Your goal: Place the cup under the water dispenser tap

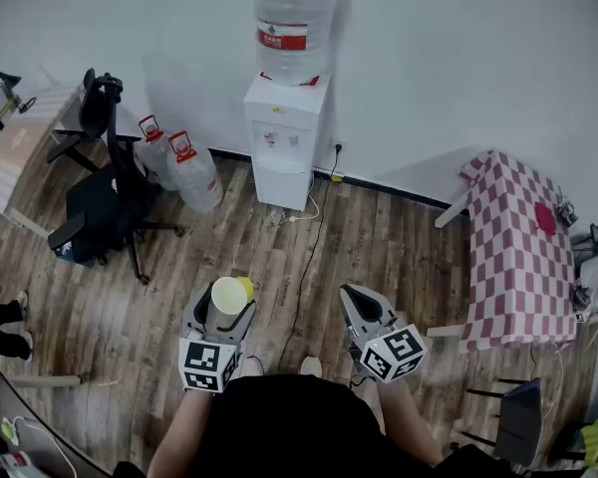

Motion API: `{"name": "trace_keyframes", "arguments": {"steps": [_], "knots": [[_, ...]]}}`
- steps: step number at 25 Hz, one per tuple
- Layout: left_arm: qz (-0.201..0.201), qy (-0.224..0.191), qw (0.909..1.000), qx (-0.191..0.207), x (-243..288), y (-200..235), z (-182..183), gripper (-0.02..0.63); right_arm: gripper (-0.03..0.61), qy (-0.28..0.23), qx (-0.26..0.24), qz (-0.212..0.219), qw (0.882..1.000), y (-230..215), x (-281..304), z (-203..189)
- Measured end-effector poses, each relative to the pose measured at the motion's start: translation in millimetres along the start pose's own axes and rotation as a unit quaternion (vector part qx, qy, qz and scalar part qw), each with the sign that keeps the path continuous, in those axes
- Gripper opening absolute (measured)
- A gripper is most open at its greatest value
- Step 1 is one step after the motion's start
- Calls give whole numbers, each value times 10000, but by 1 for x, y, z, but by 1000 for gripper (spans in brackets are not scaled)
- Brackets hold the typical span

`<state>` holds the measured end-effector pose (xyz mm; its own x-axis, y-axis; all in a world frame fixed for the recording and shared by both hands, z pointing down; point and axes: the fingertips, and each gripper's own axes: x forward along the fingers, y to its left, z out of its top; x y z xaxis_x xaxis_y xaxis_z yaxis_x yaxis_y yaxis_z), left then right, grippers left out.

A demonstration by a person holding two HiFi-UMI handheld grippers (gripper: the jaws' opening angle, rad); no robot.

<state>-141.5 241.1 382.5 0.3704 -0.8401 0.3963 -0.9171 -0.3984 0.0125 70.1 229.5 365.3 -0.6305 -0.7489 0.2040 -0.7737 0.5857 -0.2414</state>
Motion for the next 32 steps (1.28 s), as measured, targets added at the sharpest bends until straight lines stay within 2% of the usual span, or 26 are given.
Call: {"name": "trace_keyframes", "arguments": {"steps": [11, 18, 27, 32], "knots": [[3, -39, 10000, -4, 13, -17, 8, 370, 11, -42, -18, -20, 10000, -19, -13, 4], [12, 22, 10000, 83, 23, -34, 13, 370, 11, -89, 64, 269, 9996, -28, -21, 4], [197, 141, 9997, -60, 23, -63, 6, 370, 11, 180, 74, 437, 9989, -47, -46, -17], [183, 222, 9996, -43, 26, -79, -3, 370, 11, 256, 186, 318, 9990, -64, -62, -29]]}}
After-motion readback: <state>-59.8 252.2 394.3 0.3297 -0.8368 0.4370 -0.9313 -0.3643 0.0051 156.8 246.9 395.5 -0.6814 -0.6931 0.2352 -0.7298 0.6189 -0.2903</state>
